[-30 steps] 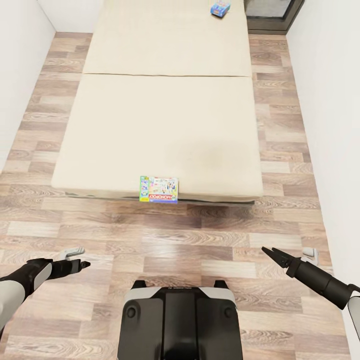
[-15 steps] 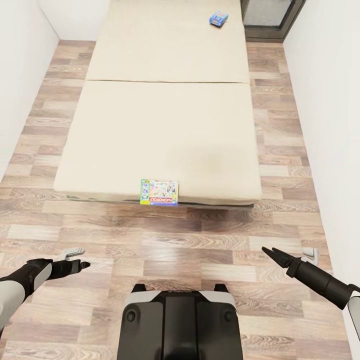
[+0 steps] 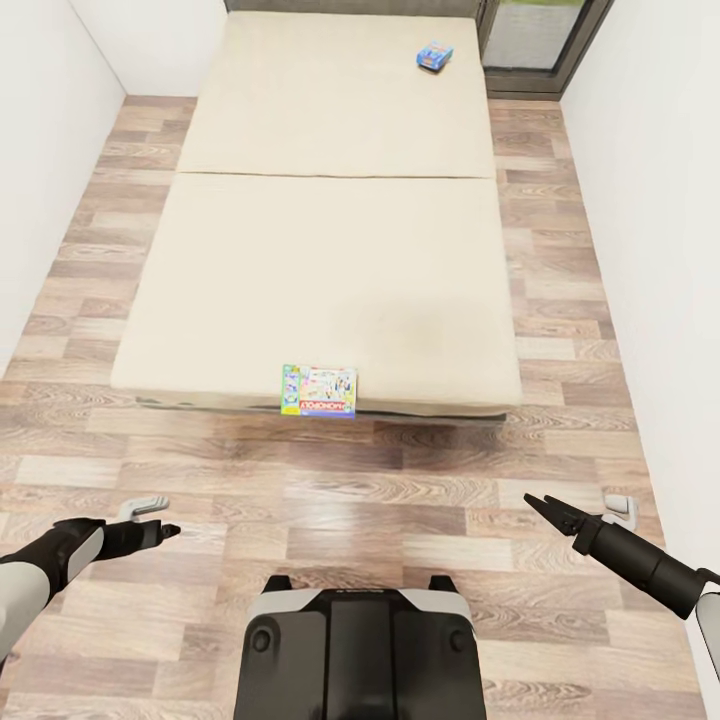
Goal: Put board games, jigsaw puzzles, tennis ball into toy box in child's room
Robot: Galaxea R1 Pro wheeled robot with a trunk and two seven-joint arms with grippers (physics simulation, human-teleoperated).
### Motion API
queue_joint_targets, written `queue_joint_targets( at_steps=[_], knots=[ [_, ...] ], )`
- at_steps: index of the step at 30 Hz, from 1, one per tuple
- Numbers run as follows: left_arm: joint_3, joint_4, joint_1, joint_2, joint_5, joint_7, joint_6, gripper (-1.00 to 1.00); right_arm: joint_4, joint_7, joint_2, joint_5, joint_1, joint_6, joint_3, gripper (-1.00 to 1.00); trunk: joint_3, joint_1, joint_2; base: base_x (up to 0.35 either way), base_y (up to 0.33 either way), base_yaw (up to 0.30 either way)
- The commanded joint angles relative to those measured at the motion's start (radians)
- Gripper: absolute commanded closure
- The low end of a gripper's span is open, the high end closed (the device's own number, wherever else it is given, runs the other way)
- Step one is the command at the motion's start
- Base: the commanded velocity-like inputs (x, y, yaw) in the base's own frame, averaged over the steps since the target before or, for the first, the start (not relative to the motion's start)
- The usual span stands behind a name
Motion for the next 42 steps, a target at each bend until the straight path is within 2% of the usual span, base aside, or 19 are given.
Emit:
queue_joint_targets(
  at_steps=[1, 15, 29, 35, 38, 42],
  knots=[
    [-0.008, -0.001, 0.001, 0.001, 0.01, -0.001, 0.006, -1.0, 0.0, 0.001, 0.0, -0.004, 0.0, 0.006, -0.001, -1.0, 0.001, 0.001, -0.001, 0.0, 0.0, 0.0],
    [-0.011, -0.001, 0.005, 0.001, 0.01, -0.001, 0.006, -1.0, 0.001, -0.004, 0.0, -0.004, 0.0, 0.006, -0.001, -1.0, 0.024, 0.001, -0.001, 0.0, 0.0, 0.0],
    [-0.015, 0.0, 0.005, 0.009, 0.005, 0.006, 0.006, -1.0, 0.0, -0.088, 0.0, -0.004, 0.0, 0.007, 0.0, -1.0, 0.047, 0.001, -0.001, 0.0, 0.0, 0.0],
    [-0.016, 0.0, 0.006, 0.008, -0.025, 0.069, 0.006, -1.0, 0.0, -0.148, 0.0, -0.005, 0.0, 0.008, 0.001, -1.0, 0.057, 0.001, -0.001, 0.0, 0.0, 0.0],
    [-0.017, 0.002, 0.006, 0.004, -0.054, 0.136, 0.006, -1.0, 0.0, -0.202, 0.0, -0.006, 0.0, 0.01, 0.001, -1.0, 0.062, 0.001, -0.001, 0.0, 0.0, 0.0],
    [-0.017, 0.003, 0.006, 0.001, -0.071, 0.205, 0.006, -1.0, 0.0, -0.265, 0.001, -0.008, 0.0, 0.012, 0.001, -1.0, 0.069, 0.001, -0.001, 0.0, 0.0, 0.0]
  ],
)
